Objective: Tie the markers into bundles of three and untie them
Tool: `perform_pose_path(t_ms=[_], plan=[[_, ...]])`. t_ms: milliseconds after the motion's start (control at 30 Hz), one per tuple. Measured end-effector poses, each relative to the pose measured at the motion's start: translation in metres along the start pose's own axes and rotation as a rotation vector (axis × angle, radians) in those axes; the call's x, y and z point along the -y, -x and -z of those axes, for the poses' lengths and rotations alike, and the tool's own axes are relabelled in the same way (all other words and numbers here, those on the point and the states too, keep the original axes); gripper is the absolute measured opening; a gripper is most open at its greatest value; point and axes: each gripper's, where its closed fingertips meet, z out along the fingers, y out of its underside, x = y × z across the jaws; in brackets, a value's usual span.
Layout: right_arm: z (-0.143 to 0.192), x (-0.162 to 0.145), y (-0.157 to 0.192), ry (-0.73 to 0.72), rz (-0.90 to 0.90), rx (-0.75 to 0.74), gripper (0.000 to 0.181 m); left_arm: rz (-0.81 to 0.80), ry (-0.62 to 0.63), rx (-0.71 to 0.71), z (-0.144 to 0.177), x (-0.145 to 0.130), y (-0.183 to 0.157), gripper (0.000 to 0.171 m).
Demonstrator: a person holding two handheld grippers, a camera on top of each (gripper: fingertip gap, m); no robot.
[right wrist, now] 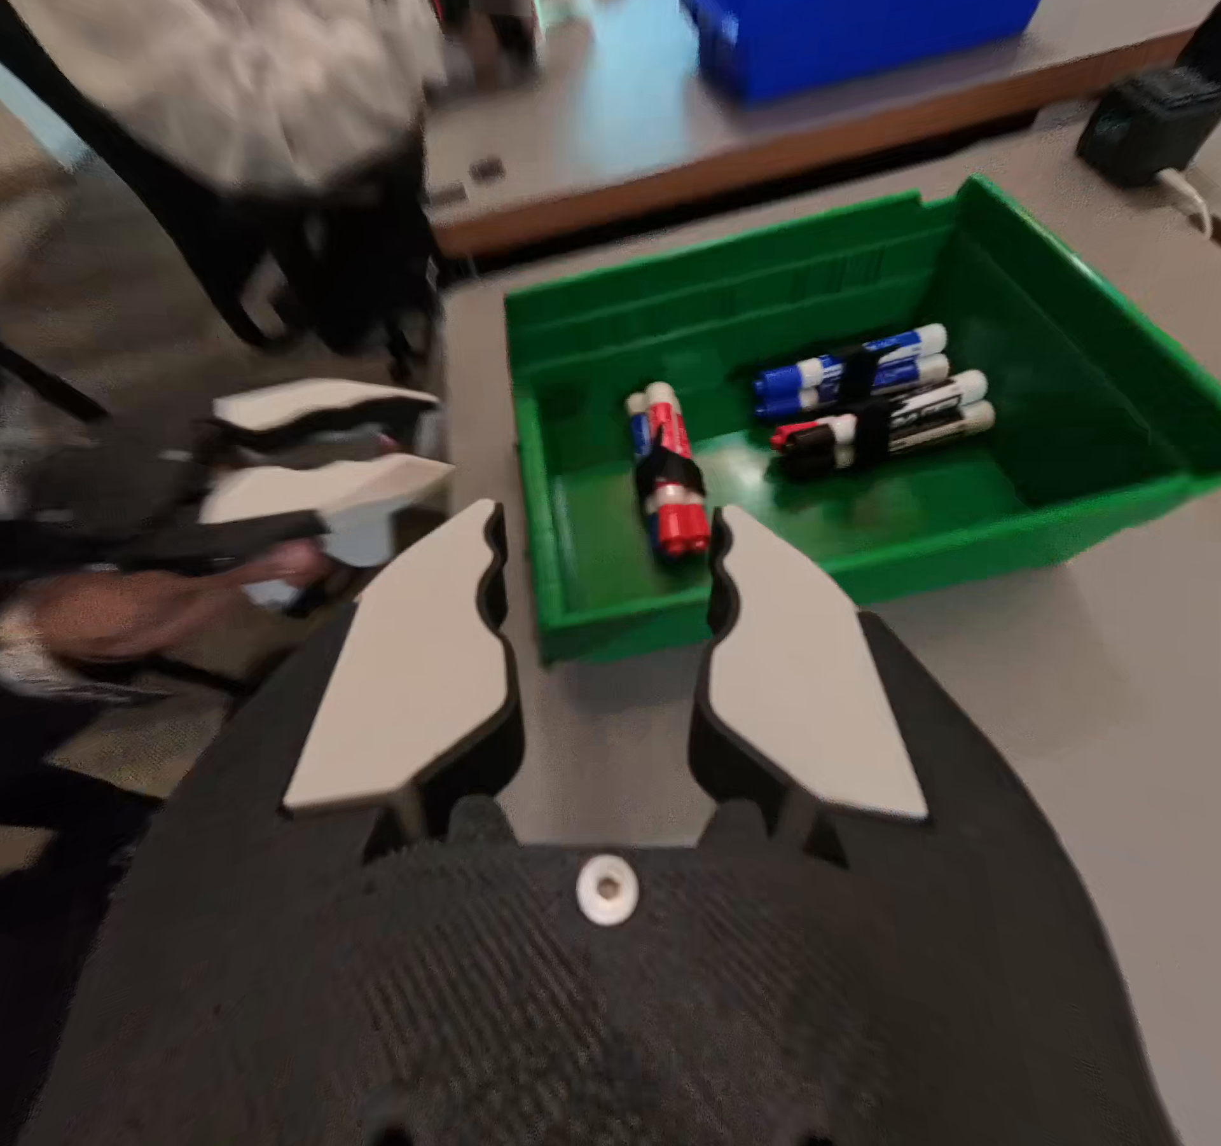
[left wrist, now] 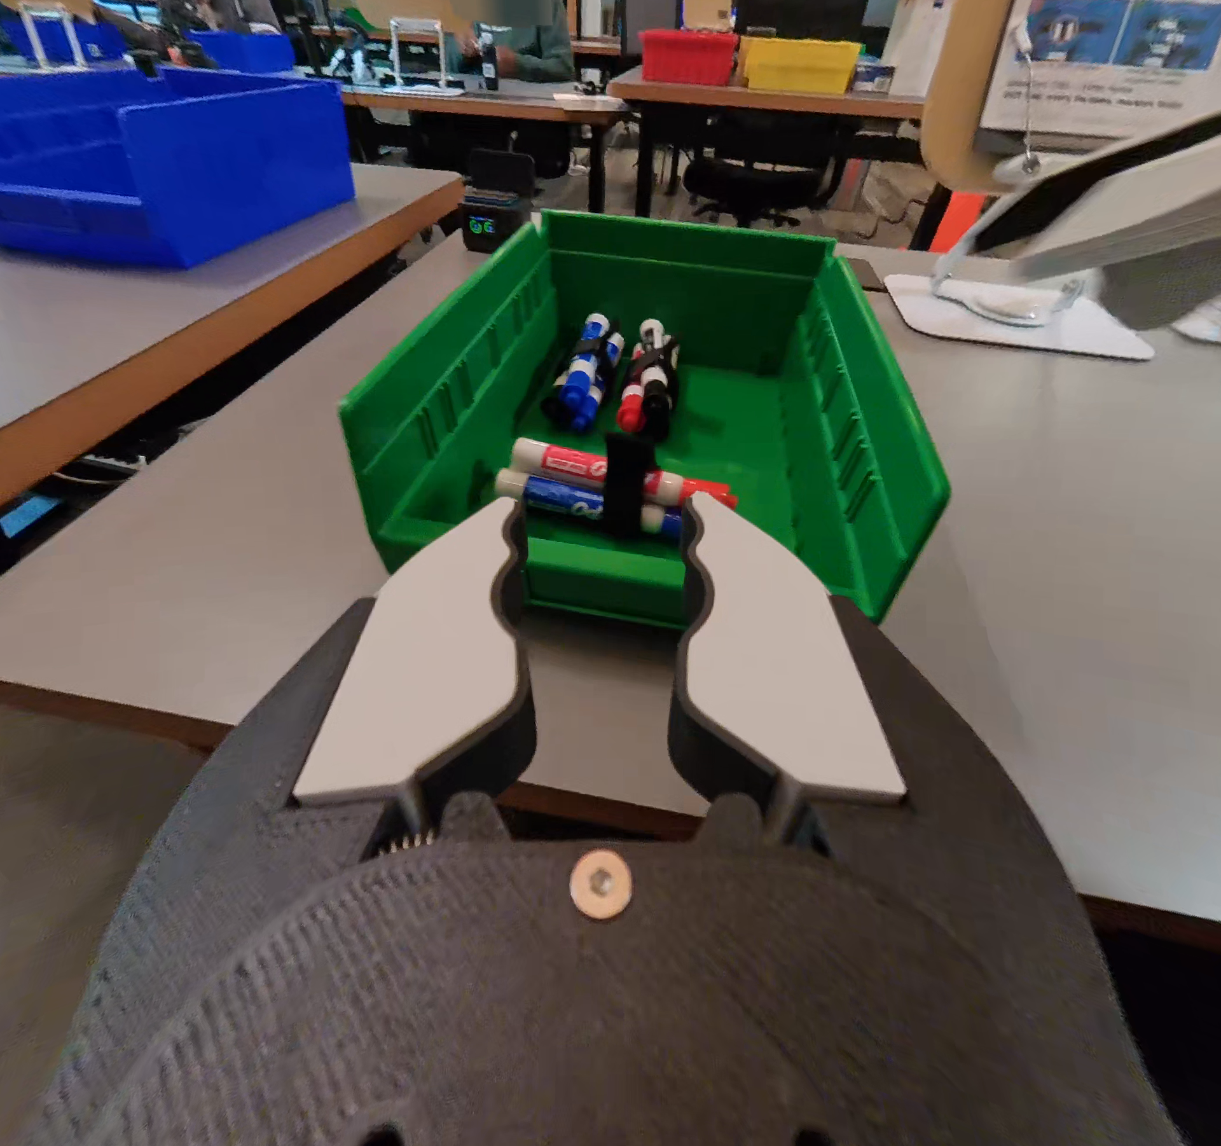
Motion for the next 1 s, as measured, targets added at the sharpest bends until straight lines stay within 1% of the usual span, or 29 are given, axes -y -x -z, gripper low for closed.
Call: perform_pose_path(t_ms=[67, 100, 167, 233, 333, 400, 433, 467, 500, 533, 667, 733, 867, 1000], plan=[[-0.039, 0.005, -0.013, 0.149, 0.108, -0.035, 0.062, 0.045, -0.012, 0.000, -0.002, 0.002, 0.007, 0.044], [-0.057, 0.005, -0.015, 0.217, 0.141, -0.027, 0.060, 0.075, -0.005, -0.010, -0.004, -0.001, 0.009, 0.044], [-0.087, -0.002, -0.013, 0.360, 0.165, 0.025, 0.055, 0.109, 0.033, -0.031, -0.008, -0.009, 0.011, 0.044], [-0.111, -0.013, -0.013, 0.497, 0.191, 0.036, 0.055, 0.124, 0.052, -0.043, -0.010, -0.013, 0.012, 0.045], [-0.131, -0.033, -0.025, 0.664, 0.245, -0.041, 0.051, 0.140, 0.051, -0.052, -0.009, -0.014, 0.014, 0.045], [-0.138, -0.045, -0.028, 0.743, 0.190, -0.043, 0.044, 0.153, 0.063, -0.064, -0.009, -0.017, 0.013, 0.045], [-0.140, -0.051, -0.028, 0.772, 0.164, -0.028, 0.038, 0.160, 0.065, -0.071, -0.008, -0.017, 0.012, 0.045], [-0.141, -0.055, -0.028, 0.793, 0.151, -0.017, 0.028, 0.165, 0.067, -0.075, -0.008, -0.017, 0.012, 0.045], [-0.142, -0.057, -0.029, 0.798, 0.149, -0.008, 0.011, 0.166, 0.068, -0.079, -0.008, -0.017, 0.011, 0.045], [-0.143, -0.057, -0.029, 0.789, 0.145, 0.001, 0.008, 0.165, 0.070, -0.082, -0.008, -0.018, 0.010, 0.046], [-0.134, -0.052, -0.033, 0.748, 0.138, 0.021, 0.005, 0.150, 0.076, -0.091, -0.009, -0.019, 0.007, 0.046], [-0.124, -0.043, -0.035, 0.692, 0.164, 0.015, 0.005, 0.142, 0.070, -0.092, -0.009, -0.017, 0.006, 0.046], [-0.088, -0.009, -0.034, 0.520, 0.123, 0.028, 0.004, 0.131, 0.019, -0.096, -0.006, -0.008, 0.005, 0.046], [-0.031, 0.024, -0.030, 0.378, 0.103, 0.048, 0.004, 0.127, -0.074, -0.148, 0.000, 0.008, -0.005, 0.046]])
